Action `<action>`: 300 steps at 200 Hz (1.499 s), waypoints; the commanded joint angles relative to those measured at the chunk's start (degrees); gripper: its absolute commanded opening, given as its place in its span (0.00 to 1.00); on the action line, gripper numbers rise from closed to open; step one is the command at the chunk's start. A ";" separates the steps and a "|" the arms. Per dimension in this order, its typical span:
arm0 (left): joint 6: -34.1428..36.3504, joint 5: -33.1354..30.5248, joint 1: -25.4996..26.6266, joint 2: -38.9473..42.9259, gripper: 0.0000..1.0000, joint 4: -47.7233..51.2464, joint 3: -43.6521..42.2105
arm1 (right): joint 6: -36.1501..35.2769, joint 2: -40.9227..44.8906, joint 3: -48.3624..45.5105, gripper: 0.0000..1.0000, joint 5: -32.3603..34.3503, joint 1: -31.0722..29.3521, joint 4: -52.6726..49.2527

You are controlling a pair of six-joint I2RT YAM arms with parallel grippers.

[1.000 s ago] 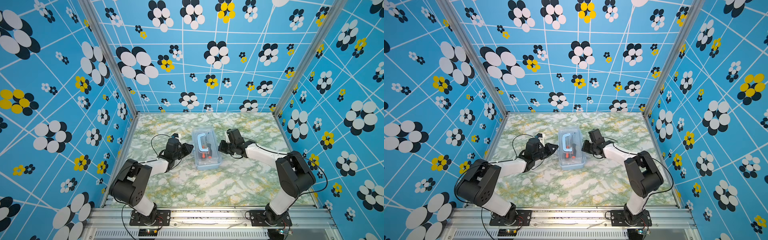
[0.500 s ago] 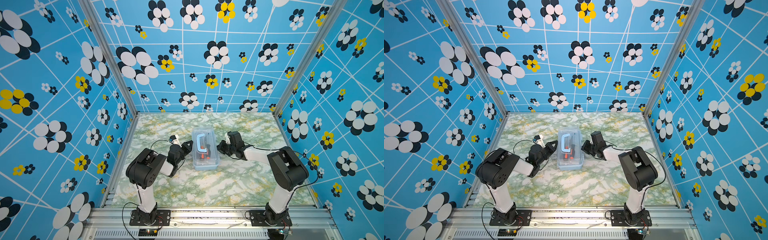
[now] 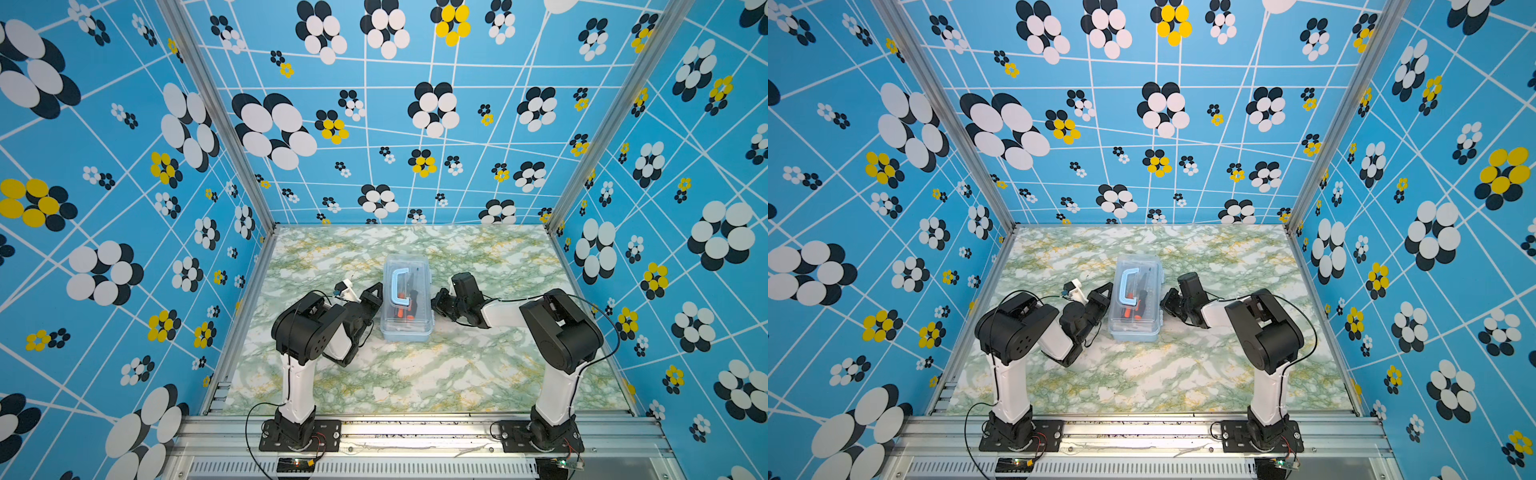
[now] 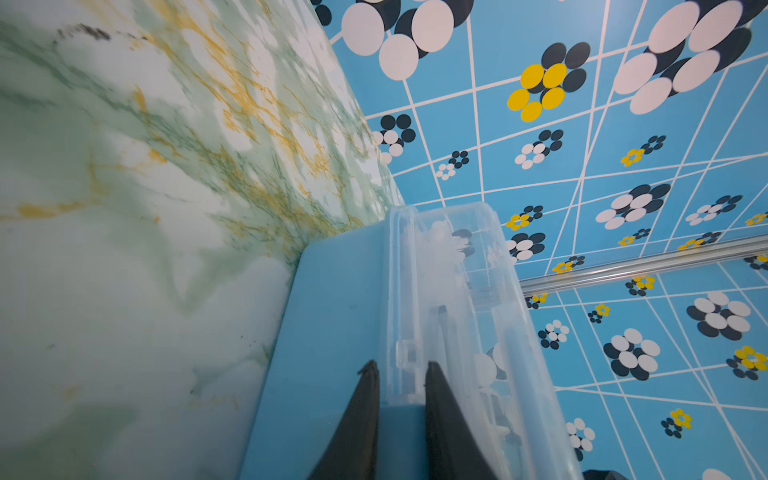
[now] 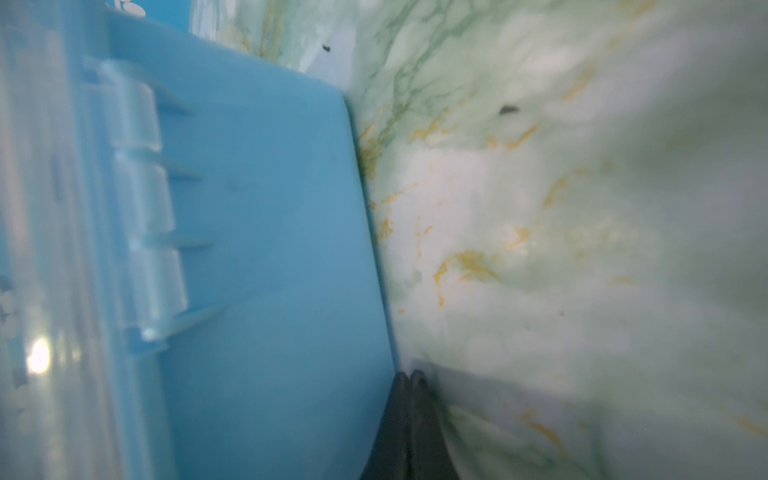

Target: Pack the tool kit

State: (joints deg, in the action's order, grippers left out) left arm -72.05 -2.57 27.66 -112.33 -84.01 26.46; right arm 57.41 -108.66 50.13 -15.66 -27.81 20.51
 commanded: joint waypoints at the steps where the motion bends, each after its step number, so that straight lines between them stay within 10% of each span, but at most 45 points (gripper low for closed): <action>1: 3.69 15.94 1.74 3.63 0.31 22.64 -1.94 | -6.19 1.17 -0.05 0.00 0.58 -1.75 -8.32; 37: 14.80 13.93 -5.71 18.20 0.77 44.70 3.46 | -15.60 8.23 4.29 0.08 5.01 1.52 -17.83; 73: 27.70 3.88 -7.79 29.47 1.00 66.40 14.06 | -26.43 14.78 8.05 0.99 10.76 1.62 -25.43; 116: 45.69 -5.19 -7.69 36.20 0.99 65.30 15.59 | -39.24 30.01 -0.12 0.99 41.27 1.63 -26.70; 144: 61.86 -5.62 -7.40 39.86 0.99 55.52 9.83 | -55.97 43.04 -19.95 0.99 54.71 4.17 0.34; 171: 65.59 -14.13 -7.94 42.14 0.99 54.48 7.35 | -53.71 43.81 -25.04 0.99 48.99 14.62 3.62; 220: 66.22 -23.23 -9.02 44.51 0.99 49.29 0.32 | -56.88 18.06 -30.38 0.99 38.36 22.64 39.35; 300: 69.09 -28.83 -19.71 51.31 0.99 43.58 -14.07 | -56.19 19.64 -29.74 0.99 37.93 22.67 35.19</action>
State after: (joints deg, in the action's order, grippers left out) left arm -5.43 -30.04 13.52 -59.92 -36.82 15.38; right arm 1.85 -89.80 19.62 23.14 -5.21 53.52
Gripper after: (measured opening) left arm 0.992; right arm 0.991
